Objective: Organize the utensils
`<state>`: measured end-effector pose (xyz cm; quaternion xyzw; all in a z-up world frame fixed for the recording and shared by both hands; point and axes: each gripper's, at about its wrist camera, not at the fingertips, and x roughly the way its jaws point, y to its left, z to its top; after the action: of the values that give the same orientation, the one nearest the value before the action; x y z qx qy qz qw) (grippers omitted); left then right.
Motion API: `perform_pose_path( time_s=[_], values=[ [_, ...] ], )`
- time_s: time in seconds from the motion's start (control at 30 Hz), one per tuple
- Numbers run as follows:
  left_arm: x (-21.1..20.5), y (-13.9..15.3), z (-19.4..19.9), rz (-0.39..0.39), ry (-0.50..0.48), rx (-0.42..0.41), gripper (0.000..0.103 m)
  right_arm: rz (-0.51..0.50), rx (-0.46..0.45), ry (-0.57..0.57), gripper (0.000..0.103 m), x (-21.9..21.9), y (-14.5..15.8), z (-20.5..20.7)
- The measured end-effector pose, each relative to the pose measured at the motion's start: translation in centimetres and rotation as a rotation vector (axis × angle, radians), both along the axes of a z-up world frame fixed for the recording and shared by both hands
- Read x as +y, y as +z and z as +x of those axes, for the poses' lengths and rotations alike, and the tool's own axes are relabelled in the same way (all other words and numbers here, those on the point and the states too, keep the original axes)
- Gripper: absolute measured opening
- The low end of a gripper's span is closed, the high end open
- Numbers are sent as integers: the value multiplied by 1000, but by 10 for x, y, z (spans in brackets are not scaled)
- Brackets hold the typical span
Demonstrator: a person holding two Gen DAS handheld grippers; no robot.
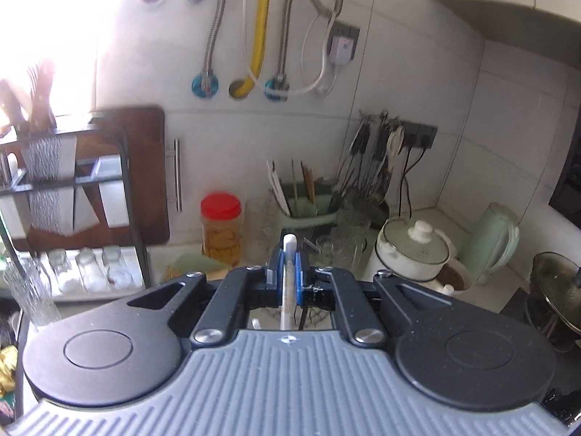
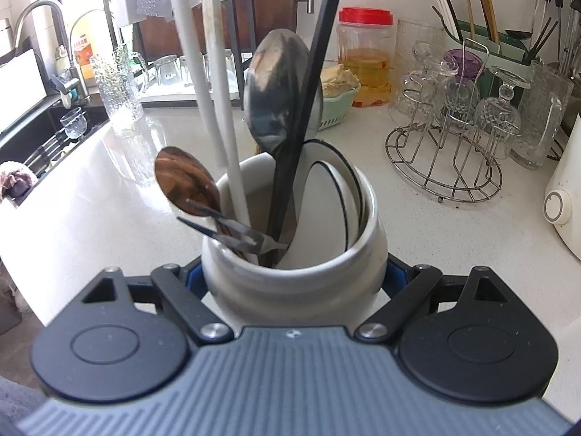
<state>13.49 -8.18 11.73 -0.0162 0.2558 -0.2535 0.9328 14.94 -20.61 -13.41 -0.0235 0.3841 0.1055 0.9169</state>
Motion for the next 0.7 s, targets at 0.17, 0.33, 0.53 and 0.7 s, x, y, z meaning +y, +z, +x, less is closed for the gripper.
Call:
perform_pose_path(
  time_s=[0.17,0.33,0.53,0.7],
  values=[
    [-9,-16,5,2,-2,14,7,2,-7,1,91,0,0,-2],
    [-17,-29,8,30,-18,21,7,4,-12,5,91,0,0,-3],
    [-34,-51,4,109,-38,-26,7,4,-17,10,92,-1,-1,-3],
    [-43,-77,10,135,-54,60,7,5,-19,12,91,-1,0,-4]
  ],
)
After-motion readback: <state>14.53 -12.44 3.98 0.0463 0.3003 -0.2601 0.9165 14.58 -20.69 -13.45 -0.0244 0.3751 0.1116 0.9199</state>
